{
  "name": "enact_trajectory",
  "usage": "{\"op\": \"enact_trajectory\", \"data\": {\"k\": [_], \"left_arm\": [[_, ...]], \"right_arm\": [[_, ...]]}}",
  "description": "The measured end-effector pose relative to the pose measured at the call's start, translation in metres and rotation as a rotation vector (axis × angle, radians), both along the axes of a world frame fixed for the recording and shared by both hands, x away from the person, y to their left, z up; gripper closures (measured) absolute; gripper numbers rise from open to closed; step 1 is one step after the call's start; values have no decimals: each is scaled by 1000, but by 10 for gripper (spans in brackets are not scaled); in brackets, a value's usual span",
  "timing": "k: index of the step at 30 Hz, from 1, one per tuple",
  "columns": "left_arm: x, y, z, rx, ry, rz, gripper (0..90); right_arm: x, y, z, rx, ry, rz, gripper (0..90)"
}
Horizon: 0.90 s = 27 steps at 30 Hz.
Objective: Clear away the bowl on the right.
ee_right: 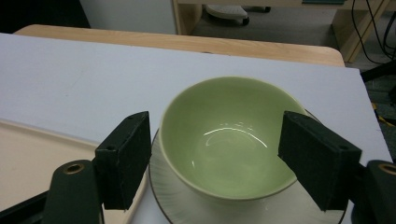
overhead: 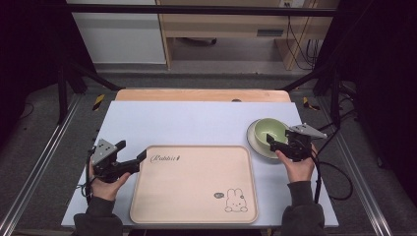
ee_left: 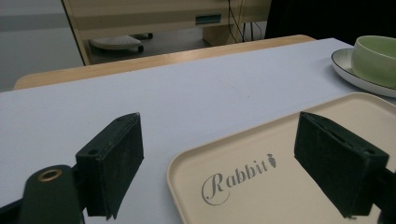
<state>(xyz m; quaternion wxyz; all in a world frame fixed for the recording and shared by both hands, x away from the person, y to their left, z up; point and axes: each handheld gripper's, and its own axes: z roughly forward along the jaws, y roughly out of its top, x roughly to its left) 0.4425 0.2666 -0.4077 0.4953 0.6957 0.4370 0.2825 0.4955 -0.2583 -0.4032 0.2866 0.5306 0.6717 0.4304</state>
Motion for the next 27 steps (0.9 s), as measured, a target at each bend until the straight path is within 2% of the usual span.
{"op": "enact_trajectory", "data": {"k": [11,15,18,27], "left_arm": [[2,-4,-3,13,9,-6,153],[3,-4,-3,16,9,-6,153],[3,-5,-4,19,14,-4,153],[2,-5,-4,24,6,-3,155]], "right_arm": [[23,-9,-5,-25,51,-38,255],[30,-13,-10,-14,68,-51,255],[36,-15,-15,-29,85,-64,256],[46,-22,-24,-29,105,-97,270]]}}
